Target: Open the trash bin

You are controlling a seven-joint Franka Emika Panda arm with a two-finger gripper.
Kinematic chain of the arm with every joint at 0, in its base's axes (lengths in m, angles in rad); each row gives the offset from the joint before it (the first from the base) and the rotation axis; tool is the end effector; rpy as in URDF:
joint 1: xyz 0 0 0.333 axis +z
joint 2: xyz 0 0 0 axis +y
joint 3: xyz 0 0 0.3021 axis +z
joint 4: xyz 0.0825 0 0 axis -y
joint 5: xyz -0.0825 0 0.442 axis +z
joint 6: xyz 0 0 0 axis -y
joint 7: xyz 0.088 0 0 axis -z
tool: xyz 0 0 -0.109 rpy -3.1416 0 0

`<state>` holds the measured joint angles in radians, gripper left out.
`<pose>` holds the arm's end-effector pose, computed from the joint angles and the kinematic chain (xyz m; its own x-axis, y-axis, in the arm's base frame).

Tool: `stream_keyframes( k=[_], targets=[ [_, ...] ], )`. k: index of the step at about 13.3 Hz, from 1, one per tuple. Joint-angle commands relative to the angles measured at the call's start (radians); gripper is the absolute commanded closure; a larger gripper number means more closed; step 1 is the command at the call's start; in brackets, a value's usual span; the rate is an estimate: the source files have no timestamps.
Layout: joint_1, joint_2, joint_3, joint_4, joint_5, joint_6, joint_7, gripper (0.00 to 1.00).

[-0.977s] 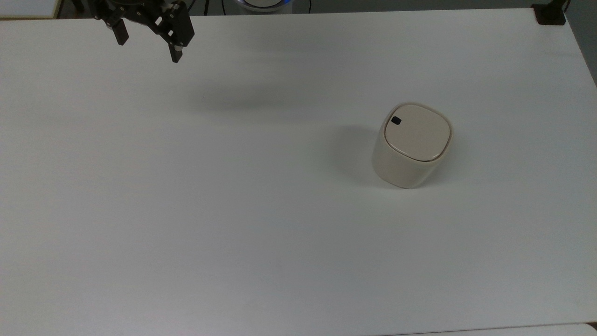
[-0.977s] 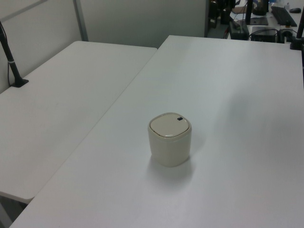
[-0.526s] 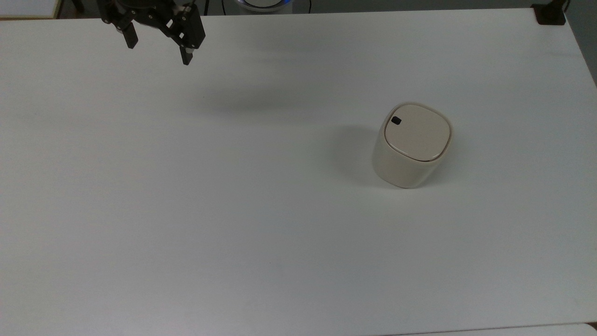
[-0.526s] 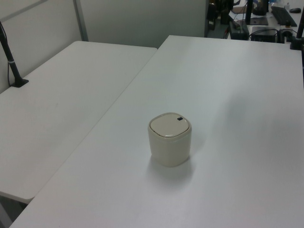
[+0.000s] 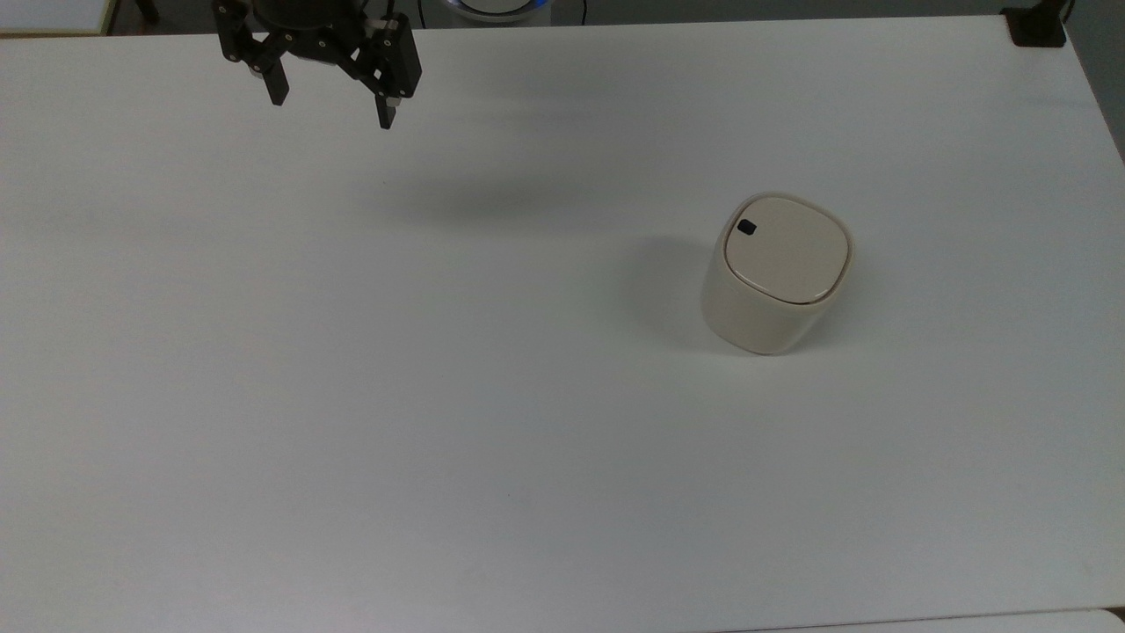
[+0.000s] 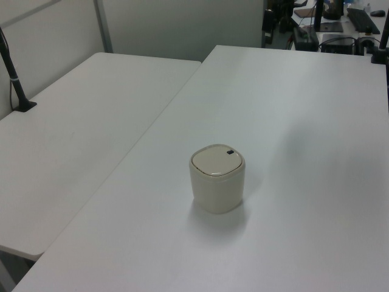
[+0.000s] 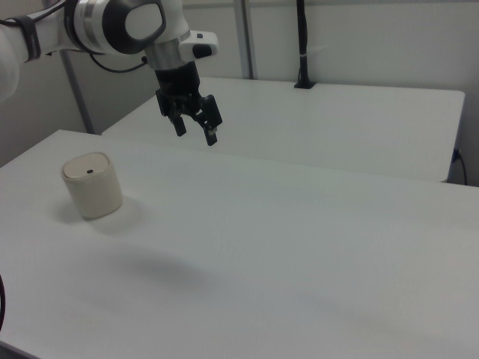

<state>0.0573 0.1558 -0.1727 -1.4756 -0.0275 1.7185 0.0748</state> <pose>0.6673 -0.0721 0.5748 0.9792 -0.1801 0.0929 -0.1850 -0.9816 0.0473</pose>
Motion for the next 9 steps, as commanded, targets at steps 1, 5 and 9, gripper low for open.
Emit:
stream_keyframes(
  k=[1,5,9],
  targets=[
    [0.010,-0.012,-0.005,-0.008,0.020,-0.013,-0.029,0.00],
    [0.030,-0.013,-0.005,-0.008,0.018,-0.019,-0.035,0.00],
    [0.032,-0.013,-0.005,-0.008,0.018,-0.019,-0.036,0.13]
  ],
)
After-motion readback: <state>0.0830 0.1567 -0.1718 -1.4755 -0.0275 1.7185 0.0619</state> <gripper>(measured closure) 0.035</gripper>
